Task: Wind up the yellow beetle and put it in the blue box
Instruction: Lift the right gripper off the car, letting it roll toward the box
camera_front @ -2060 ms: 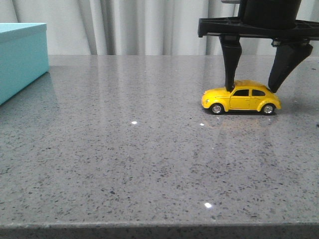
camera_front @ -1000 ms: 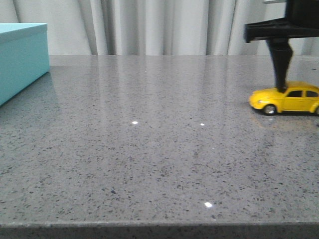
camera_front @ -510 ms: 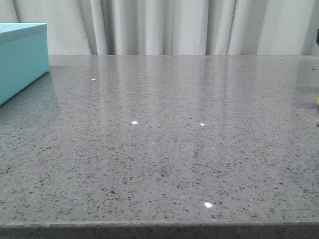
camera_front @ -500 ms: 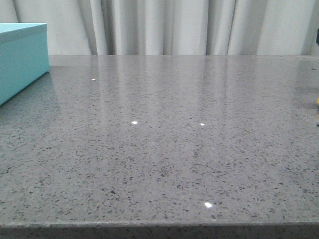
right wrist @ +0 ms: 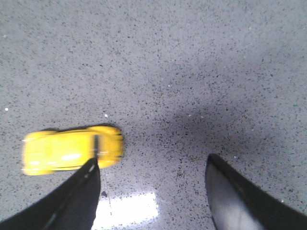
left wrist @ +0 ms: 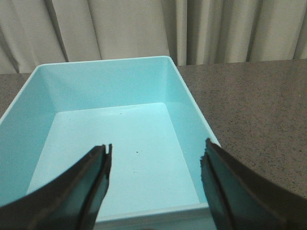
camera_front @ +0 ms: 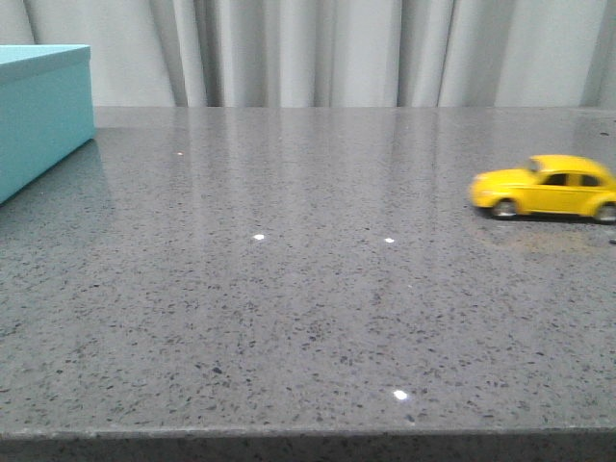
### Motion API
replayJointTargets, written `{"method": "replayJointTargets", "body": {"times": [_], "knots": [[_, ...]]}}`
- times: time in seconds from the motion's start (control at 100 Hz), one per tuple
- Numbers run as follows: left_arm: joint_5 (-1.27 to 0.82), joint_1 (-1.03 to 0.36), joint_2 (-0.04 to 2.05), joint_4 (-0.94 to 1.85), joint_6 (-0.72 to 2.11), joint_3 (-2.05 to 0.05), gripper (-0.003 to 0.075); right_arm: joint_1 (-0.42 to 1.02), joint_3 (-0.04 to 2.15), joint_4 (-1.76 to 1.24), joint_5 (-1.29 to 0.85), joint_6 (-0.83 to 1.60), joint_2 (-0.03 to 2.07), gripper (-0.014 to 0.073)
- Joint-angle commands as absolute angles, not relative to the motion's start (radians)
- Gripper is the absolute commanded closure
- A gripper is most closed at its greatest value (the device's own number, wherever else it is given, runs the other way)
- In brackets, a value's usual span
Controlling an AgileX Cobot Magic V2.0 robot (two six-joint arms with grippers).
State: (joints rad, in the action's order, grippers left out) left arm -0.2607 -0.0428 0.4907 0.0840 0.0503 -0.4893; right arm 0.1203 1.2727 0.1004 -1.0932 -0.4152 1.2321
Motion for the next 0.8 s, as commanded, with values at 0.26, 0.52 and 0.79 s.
{"method": "replayJointTargets", "body": {"times": [0.26, 0.52, 0.79], "knots": [[-0.159, -0.051, 0.498, 0.087, 0.048, -0.527, 0.031, 0.12, 1.296, 0.098, -1.062, -0.392, 1.146, 0.0116], [-0.166, -0.051, 0.498, 0.087, 0.048, -0.529, 0.0311, 0.12, 1.296, 0.07, -1.059, -0.377, 1.146, 0.0116], [-0.316, -0.051, 0.594, 0.087, 0.126, -0.641, 0.031, 0.12, 1.296, 0.055, -1.058, -0.372, 1.146, 0.0116]]}}
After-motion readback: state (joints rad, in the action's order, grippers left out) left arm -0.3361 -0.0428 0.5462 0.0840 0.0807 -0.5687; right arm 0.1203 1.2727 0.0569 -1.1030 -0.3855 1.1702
